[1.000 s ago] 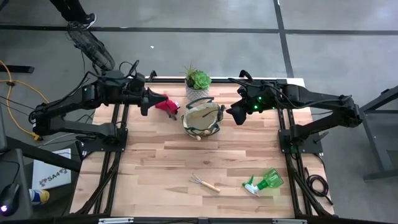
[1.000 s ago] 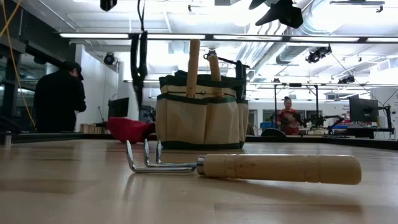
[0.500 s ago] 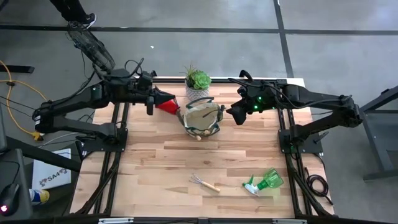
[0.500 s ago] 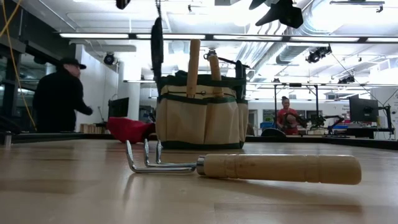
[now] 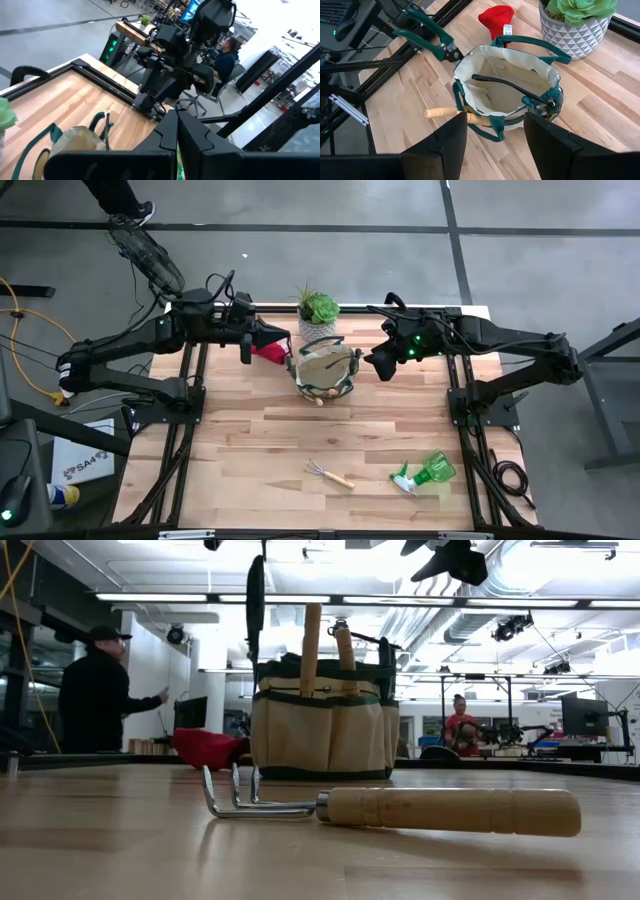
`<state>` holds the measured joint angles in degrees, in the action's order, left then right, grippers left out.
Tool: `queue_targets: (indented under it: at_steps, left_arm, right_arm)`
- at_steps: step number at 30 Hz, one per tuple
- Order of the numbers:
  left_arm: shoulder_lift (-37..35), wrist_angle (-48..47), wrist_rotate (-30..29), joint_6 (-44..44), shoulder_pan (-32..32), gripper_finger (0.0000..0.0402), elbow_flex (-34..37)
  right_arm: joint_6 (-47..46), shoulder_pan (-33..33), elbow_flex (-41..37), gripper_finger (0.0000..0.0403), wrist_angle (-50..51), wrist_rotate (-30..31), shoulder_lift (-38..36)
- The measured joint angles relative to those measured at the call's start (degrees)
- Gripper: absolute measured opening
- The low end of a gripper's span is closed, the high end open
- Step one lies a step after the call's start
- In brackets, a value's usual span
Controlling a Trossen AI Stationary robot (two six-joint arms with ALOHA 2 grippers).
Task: Pick & Place Garden tools in Gardening bag
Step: Put the green shear scissor into the gardening bag
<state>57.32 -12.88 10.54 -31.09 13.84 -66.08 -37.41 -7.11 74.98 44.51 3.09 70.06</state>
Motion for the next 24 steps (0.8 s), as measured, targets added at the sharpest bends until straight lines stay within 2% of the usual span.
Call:
queue_targets:
  at_steps: [11, 18, 24]
  left_arm:
    - [0.6, 0.1, -0.4, 2.8, 0.0, 0.0, 0.0]
    - [1.0, 3.7, 0.2, 2.8, 0.0, 0.0, 0.0]
    - [1.0, 1.5, 0.3, 3.8, 0.0, 0.0, 0.0]
  right_arm:
    - [1.1, 0.0, 0.0, 0.0188, 0.0, 0.0, 0.0]
    - [1.2, 0.0, 0.0, 0.0188, -0.1, 1.3, 0.0]
    - [1.6, 0.0, 0.0, 0.0188, 0.0, 1.3, 0.0]
